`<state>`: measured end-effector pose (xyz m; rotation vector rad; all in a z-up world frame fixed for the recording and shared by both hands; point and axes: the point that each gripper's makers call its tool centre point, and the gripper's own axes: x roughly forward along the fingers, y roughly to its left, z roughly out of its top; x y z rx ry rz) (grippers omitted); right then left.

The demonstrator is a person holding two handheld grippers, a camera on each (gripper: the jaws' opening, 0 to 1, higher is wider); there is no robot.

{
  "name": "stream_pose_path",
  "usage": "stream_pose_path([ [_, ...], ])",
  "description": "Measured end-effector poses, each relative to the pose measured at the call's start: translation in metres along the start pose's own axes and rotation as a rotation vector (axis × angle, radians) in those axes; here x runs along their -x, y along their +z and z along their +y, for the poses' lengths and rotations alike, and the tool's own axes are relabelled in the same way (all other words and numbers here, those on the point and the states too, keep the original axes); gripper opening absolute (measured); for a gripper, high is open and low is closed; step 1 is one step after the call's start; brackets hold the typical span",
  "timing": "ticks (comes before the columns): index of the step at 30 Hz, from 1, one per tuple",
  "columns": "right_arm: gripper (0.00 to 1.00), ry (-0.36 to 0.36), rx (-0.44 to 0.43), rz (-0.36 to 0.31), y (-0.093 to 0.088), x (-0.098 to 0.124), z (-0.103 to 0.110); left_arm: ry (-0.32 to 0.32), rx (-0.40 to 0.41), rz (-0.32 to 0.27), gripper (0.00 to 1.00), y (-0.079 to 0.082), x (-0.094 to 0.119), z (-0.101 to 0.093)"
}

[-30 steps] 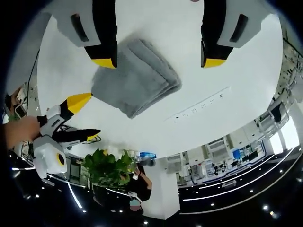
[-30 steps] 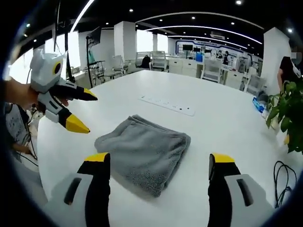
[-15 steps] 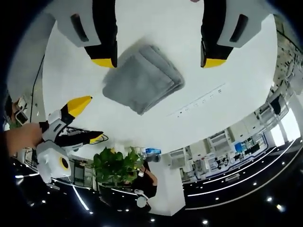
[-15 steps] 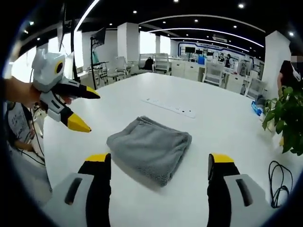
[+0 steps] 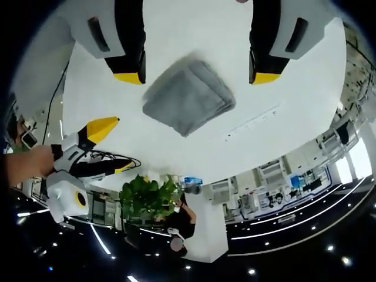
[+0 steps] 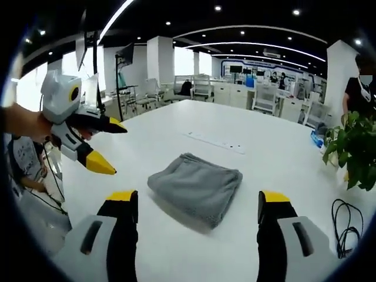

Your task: Fold the towel on the table until its edges align and the towel forms a compact rectangular stack.

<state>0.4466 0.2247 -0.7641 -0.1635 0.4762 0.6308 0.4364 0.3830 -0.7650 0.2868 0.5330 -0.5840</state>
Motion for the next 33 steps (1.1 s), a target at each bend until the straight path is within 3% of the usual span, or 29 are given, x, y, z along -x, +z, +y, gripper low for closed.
stream_pose_path([
  [9, 0.84, 0.027, 0.010, -0.019, -0.004, 0.018, 0.017, -0.011, -0.045, -0.021, 0.72, -0.009, 0.022, -0.022],
  [18, 0.81, 0.046, 0.008, -0.053, -0.009, 0.041, 0.033, -0.009, -0.007, -0.042, 0.72, -0.014, 0.038, -0.032],
  [23, 0.83, 0.044, -0.018, -0.124, -0.009, 0.055, 0.038, -0.019, 0.020, -0.058, 0.72, -0.014, 0.046, -0.039],
  [28, 0.82, 0.059, -0.033, -0.113, -0.021, 0.060, 0.040, -0.023, 0.011, -0.064, 0.72, -0.016, 0.048, -0.045],
  [33, 0.81, 0.062, -0.052, -0.113, -0.029, 0.068, 0.043, -0.015, 0.053, -0.080, 0.72, -0.026, 0.054, -0.050],
])
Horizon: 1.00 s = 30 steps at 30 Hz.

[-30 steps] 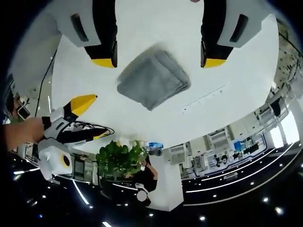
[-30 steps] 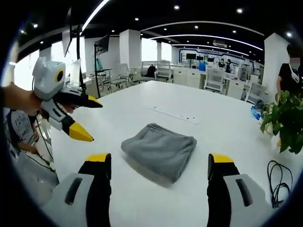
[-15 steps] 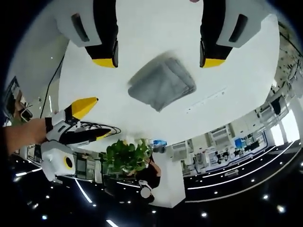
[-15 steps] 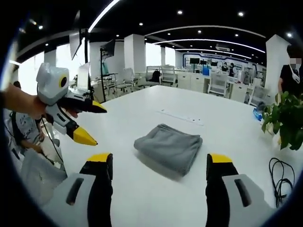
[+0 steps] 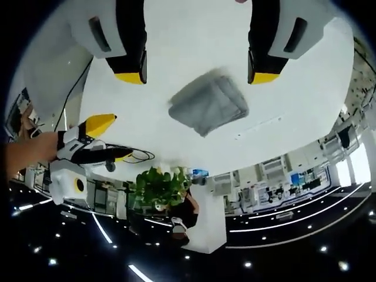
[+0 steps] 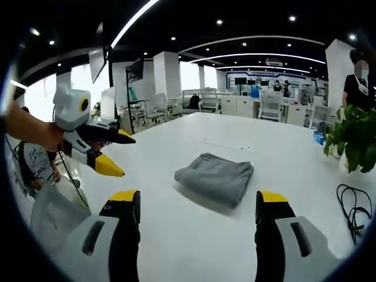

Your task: Fold the towel on the table until its edges align and the towel forms a compact rectangular stack.

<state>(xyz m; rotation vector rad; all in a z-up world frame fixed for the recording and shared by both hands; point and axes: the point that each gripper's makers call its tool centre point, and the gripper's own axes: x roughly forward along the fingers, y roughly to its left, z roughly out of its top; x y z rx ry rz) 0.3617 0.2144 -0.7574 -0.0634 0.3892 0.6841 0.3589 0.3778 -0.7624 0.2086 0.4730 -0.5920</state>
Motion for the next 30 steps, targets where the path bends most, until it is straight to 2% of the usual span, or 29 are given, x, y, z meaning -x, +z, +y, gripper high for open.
stream_pose_path([
  [5, 0.81, 0.002, 0.036, 0.015, -0.013, 0.012, 0.006, 0.018, 0.016, 0.015, 0.72, -0.025, 0.006, -0.005],
  [9, 0.81, 0.008, 0.065, 0.040, -0.027, 0.019, 0.009, 0.036, 0.041, 0.011, 0.72, -0.037, 0.013, -0.011],
  [14, 0.82, 0.013, 0.088, 0.035, -0.034, 0.029, 0.012, 0.068, 0.013, 0.007, 0.74, -0.044, 0.022, -0.009],
  [21, 0.83, 0.001, 0.088, -0.012, -0.038, 0.042, 0.012, 0.119, 0.059, -0.004, 0.78, -0.057, 0.034, -0.006],
  [23, 0.85, 0.002, 0.097, -0.012, -0.042, 0.044, 0.014, 0.135, 0.047, -0.001, 0.80, -0.061, 0.036, -0.006],
  [26, 0.89, -0.006, 0.111, 0.002, -0.051, 0.046, 0.015, 0.164, 0.021, -0.035, 0.87, -0.060, 0.039, -0.004],
  [30, 0.90, -0.010, 0.119, 0.046, -0.061, 0.047, 0.015, 0.165, 0.066, -0.026, 0.89, -0.069, 0.040, -0.005],
])
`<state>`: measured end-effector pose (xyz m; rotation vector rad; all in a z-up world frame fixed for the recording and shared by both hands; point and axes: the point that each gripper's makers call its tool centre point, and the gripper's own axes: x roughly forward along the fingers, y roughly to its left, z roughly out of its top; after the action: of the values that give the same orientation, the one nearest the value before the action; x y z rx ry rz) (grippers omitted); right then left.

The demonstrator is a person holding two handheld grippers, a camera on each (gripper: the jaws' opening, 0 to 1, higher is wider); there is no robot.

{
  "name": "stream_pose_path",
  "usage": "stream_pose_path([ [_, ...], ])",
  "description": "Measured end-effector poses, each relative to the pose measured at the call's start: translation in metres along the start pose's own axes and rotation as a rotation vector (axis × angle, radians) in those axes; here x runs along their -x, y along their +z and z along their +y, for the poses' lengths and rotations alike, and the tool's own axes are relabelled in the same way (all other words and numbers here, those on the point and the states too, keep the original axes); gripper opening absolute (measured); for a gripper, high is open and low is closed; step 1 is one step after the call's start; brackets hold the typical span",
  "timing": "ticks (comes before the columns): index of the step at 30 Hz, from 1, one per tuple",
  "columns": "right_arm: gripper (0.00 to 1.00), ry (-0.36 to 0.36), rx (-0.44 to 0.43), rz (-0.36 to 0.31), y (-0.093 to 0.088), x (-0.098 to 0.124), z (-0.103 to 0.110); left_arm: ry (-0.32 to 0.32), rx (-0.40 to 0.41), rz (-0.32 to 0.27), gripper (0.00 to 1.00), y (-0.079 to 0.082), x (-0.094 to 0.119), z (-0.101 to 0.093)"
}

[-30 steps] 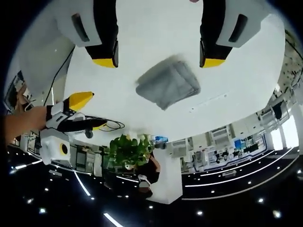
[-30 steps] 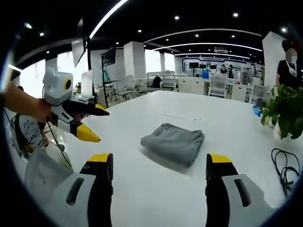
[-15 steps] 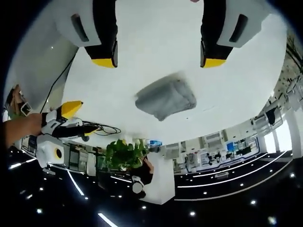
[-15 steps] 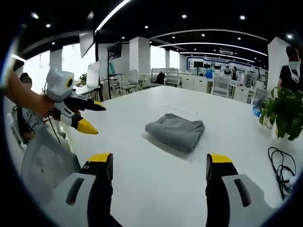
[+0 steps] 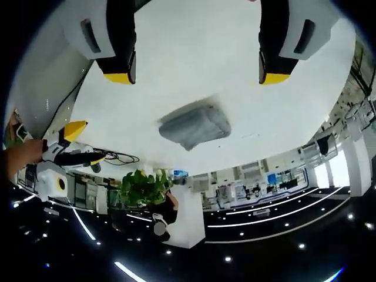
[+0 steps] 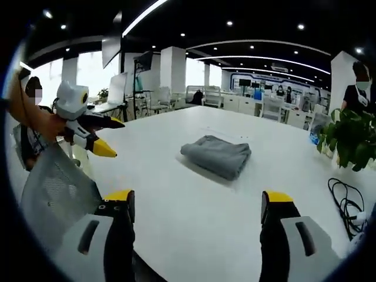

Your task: Fold the towel on the table until its edges align and the towel forms a compact rectangular stack.

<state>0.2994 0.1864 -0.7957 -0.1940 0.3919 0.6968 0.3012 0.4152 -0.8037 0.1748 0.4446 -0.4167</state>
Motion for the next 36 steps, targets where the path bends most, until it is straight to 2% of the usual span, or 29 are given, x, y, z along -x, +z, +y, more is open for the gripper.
stream_pose_path([
  [4, 0.92, -0.008, 0.010, -0.010, 0.003, 0.004, -0.001, 0.006, 0.000, 0.016, 0.90, -0.009, 0.001, 0.001],
  [6, 0.93, -0.010, 0.018, -0.020, 0.004, 0.006, 0.000, 0.017, 0.048, 0.013, 0.90, -0.009, 0.001, 0.002],
  [8, 0.94, -0.013, 0.034, -0.023, 0.002, 0.006, 0.000, 0.027, 0.043, 0.007, 0.90, -0.008, 0.000, 0.002],
  [13, 0.94, -0.023, -0.015, -0.015, -0.006, 0.005, -0.003, 0.034, 0.039, 0.007, 0.90, -0.013, -0.003, -0.006],
  [14, 0.94, -0.027, -0.022, -0.017, -0.006, 0.005, -0.005, 0.031, 0.016, 0.009, 0.90, -0.014, -0.004, -0.008],
  [16, 0.94, -0.033, -0.044, -0.016, -0.008, 0.004, -0.007, 0.030, -0.017, 0.005, 0.90, -0.014, -0.006, -0.008],
  [20, 0.93, -0.040, -0.065, -0.005, -0.012, 0.002, -0.009, 0.048, 0.017, 0.001, 0.90, -0.017, -0.007, -0.002],
  [23, 0.93, -0.041, -0.073, -0.001, -0.012, 0.001, -0.008, 0.050, -0.003, 0.002, 0.89, -0.019, -0.007, -0.003],
  [30, 0.93, -0.024, -0.053, 0.004, -0.015, -0.001, -0.003, 0.043, -0.048, 0.014, 0.88, -0.022, -0.008, -0.009],
  [36, 0.92, -0.008, -0.019, -0.004, -0.012, -0.001, 0.003, 0.084, -0.032, 0.017, 0.87, -0.023, -0.006, 0.000],
])
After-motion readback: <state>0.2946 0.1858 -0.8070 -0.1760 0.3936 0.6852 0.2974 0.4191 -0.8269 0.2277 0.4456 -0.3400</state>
